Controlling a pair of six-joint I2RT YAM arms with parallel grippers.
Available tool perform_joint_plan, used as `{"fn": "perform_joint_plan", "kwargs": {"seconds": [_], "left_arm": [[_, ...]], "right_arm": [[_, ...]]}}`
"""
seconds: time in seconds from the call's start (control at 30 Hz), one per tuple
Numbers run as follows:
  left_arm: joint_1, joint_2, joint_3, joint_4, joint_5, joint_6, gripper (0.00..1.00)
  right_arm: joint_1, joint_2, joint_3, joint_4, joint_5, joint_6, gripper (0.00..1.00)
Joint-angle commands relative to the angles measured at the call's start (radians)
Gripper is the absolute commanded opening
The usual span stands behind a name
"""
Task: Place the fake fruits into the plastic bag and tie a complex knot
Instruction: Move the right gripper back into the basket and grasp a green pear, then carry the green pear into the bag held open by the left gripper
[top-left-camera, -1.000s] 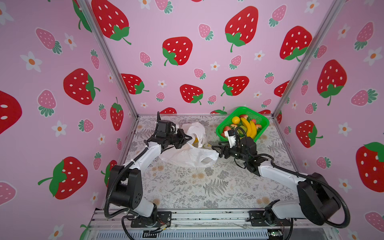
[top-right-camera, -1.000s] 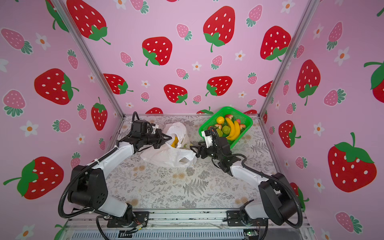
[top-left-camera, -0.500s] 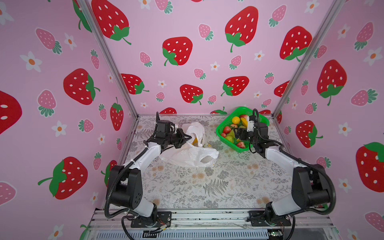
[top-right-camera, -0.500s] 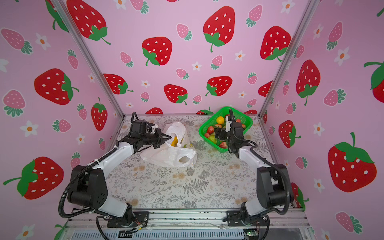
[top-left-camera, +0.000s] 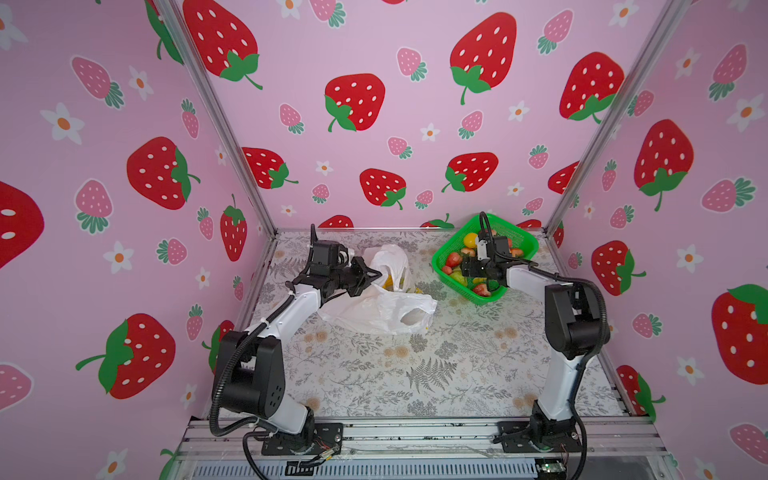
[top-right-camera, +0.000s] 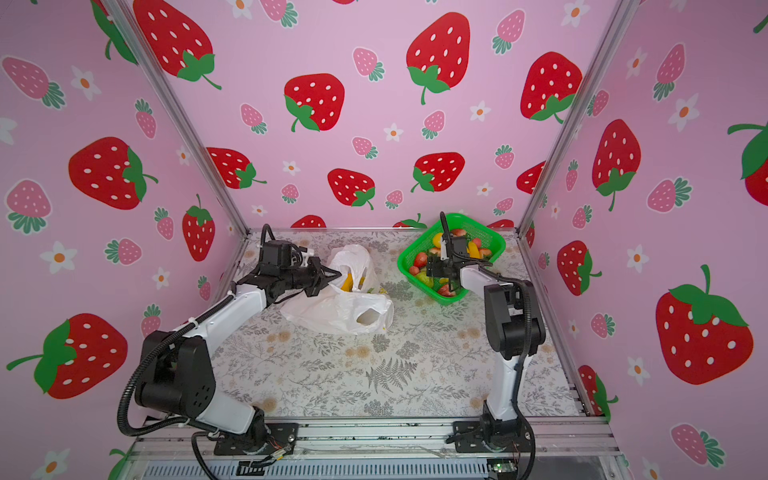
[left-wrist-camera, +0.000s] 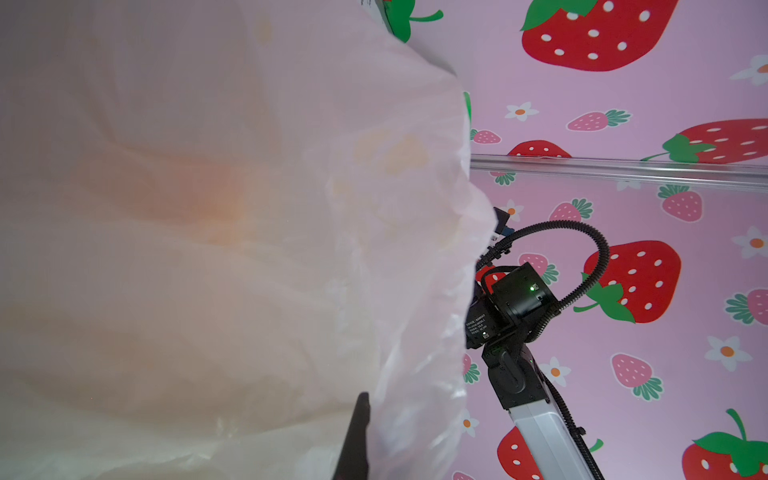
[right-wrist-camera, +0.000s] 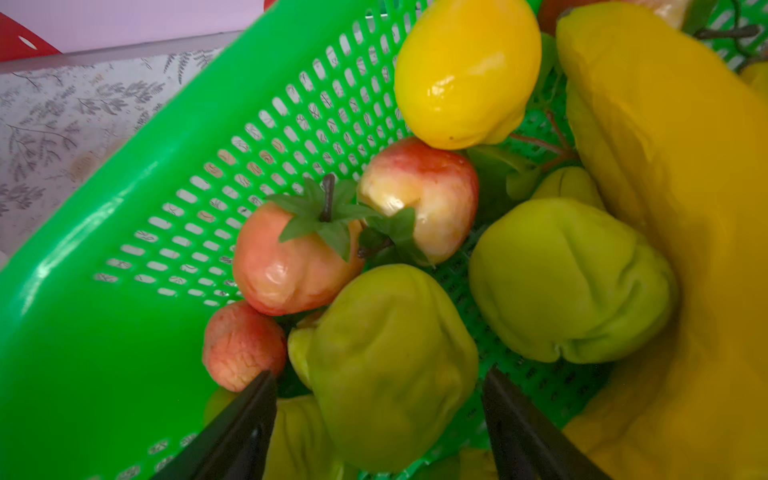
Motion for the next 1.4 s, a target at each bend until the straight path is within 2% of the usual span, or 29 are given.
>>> {"fn": "perform_joint_plan", "kwargs": {"seconds": [0.0, 0.37, 0.43, 0.53, 0.67, 0.83, 0.97, 1.1, 1.27, 1.37], "left_arm": [[0.007, -0.012, -0.005, 0.033, 0.015, -0.019, 0.00], [0.008, -0.016, -0.007, 0.040, 0.018, -0.026, 0.00], [0.008, -0.016, -0.007, 0.040, 0.018, -0.026, 0.00], [0.008, -0.016, -0.007, 0.042, 0.020, -0.026, 0.00], [0.009, -0.017, -0.007, 0.044, 0.021, -0.028, 0.00], [0.008, -0.017, -0.009, 0.044, 0.024, -0.031, 0.00], [0.009, -0.016, -0.010, 0.046, 0.025, -0.031, 0.00], [0.009, -0.015, -0.009, 0.046, 0.024, -0.031, 0.00], [0.008, -0.010, -0.009, 0.048, 0.026, -0.033, 0.00], [0.007, -0.011, -0.011, 0.051, 0.027, -0.036, 0.00]], "right_arm": [[0.000, 0.022, 0.023, -0.032, 0.033, -0.021, 0.80], [-0.006, 0.123, 0.096, -0.029, 0.006, -0.008, 0.80], [-0.009, 0.123, 0.098, -0.020, -0.007, -0.006, 0.77], [-0.018, 0.092, 0.082, -0.005, -0.039, -0.001, 0.68], [-0.032, -0.022, 0.006, 0.046, -0.066, 0.009, 0.59], [-0.033, -0.240, -0.135, 0.112, -0.086, 0.031, 0.57], [-0.016, -0.458, -0.357, 0.248, -0.208, 0.102, 0.53], [0.080, -0.620, -0.530, 0.287, -0.309, 0.092, 0.52], [0.200, -0.765, -0.661, 0.244, -0.335, 0.024, 0.52], [0.250, -0.779, -0.694, 0.248, -0.339, 0.003, 0.49]]}}
